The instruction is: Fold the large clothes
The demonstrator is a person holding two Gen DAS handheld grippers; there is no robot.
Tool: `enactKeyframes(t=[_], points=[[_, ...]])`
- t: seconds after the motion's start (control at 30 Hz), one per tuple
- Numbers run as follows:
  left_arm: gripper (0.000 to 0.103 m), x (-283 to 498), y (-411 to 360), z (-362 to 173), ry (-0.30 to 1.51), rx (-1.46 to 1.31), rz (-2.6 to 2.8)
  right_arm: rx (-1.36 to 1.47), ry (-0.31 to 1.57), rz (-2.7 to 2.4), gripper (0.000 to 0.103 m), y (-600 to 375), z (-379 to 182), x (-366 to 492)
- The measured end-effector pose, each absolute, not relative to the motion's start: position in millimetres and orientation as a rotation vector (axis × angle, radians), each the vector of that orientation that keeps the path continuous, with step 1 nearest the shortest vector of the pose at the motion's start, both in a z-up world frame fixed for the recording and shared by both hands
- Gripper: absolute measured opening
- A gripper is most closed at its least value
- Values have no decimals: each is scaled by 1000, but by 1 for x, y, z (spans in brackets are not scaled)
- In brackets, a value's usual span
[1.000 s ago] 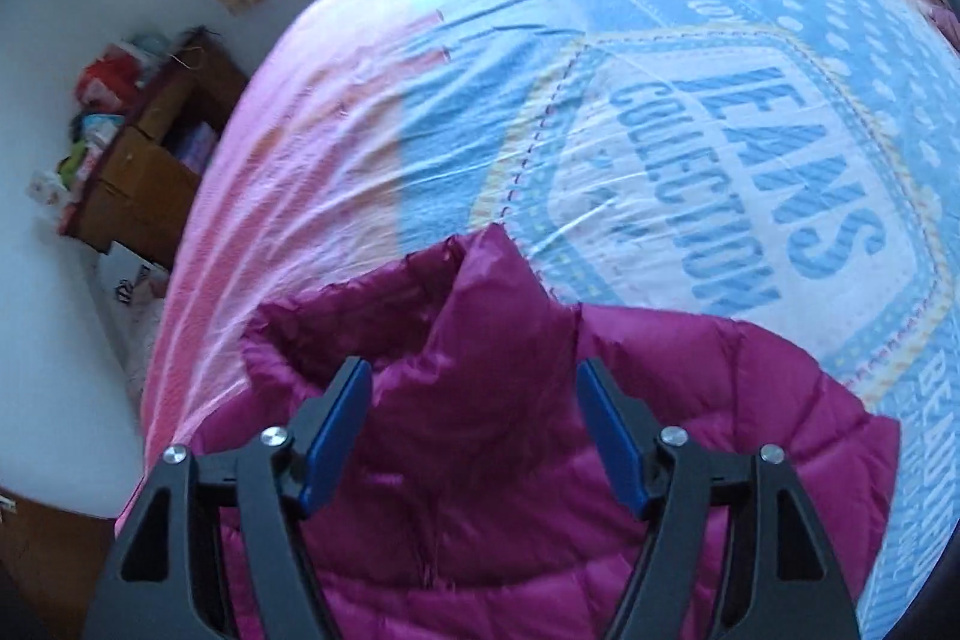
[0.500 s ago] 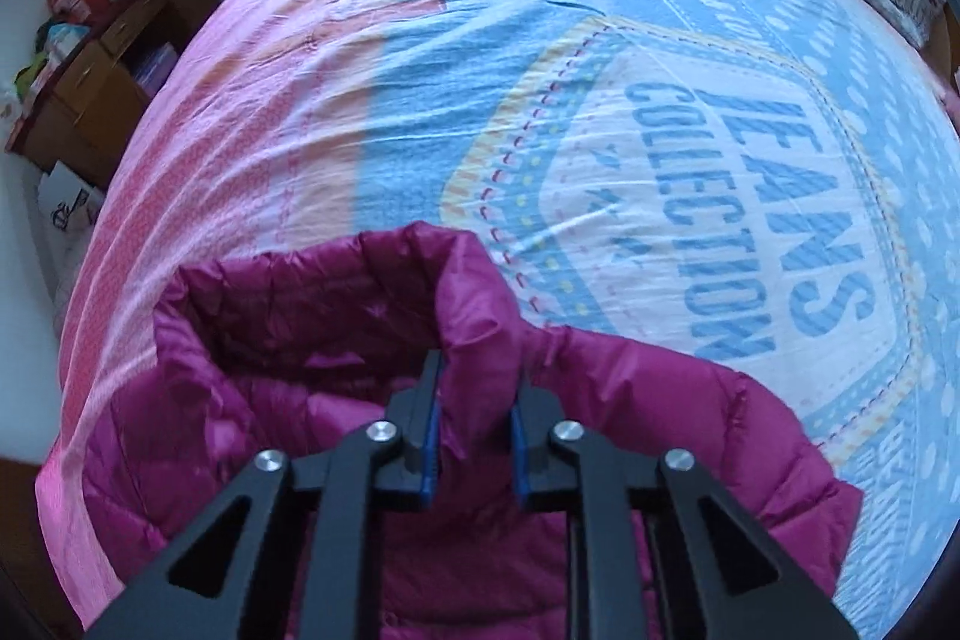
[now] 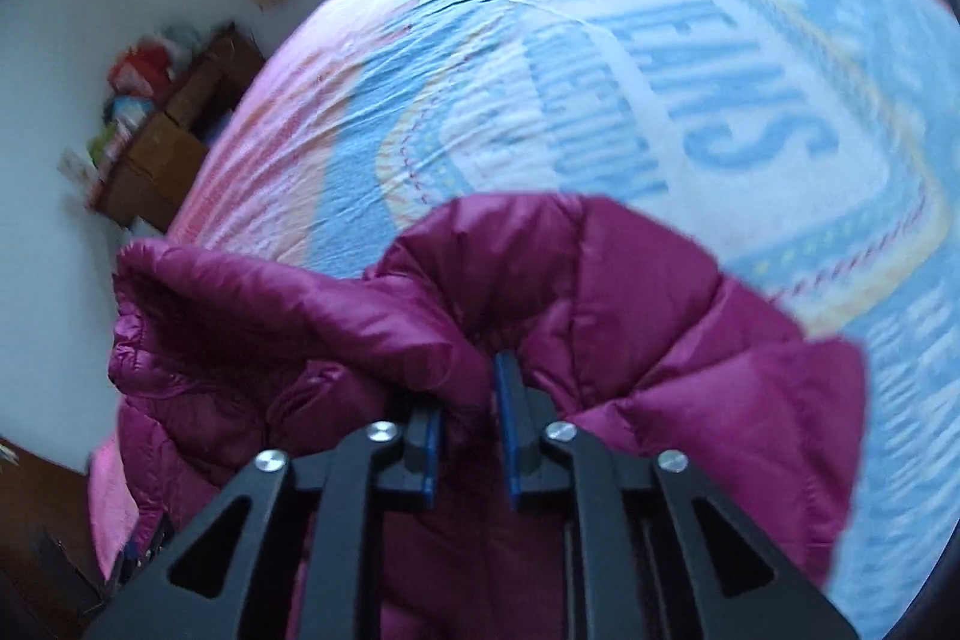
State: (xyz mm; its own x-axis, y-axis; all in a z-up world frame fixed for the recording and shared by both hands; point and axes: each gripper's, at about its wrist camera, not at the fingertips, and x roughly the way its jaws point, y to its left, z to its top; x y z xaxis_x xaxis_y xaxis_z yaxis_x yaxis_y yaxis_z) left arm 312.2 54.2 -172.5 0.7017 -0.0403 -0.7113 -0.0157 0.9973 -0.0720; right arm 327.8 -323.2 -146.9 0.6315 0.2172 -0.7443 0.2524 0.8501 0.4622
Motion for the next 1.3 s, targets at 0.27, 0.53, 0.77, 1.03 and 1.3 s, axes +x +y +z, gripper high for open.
enactKeyframes(t=[0.27,0.53,0.77,1.03,1.3], points=[[91,300,61,-124,744,-100,-113,589,744,23,23,-320,-154,312],[91,384,6,-70,754,-85,-205,589,733,29,24,-320,-155,309],[91,434,-51,-108,845,-37,-190,589,729,29,24,-320,-156,305],[71,417,-14,-162,902,-89,-36,615,718,36,24,-323,-157,303],[71,413,-21,-169,855,-44,-3,747,545,-9,46,-347,-136,266]])
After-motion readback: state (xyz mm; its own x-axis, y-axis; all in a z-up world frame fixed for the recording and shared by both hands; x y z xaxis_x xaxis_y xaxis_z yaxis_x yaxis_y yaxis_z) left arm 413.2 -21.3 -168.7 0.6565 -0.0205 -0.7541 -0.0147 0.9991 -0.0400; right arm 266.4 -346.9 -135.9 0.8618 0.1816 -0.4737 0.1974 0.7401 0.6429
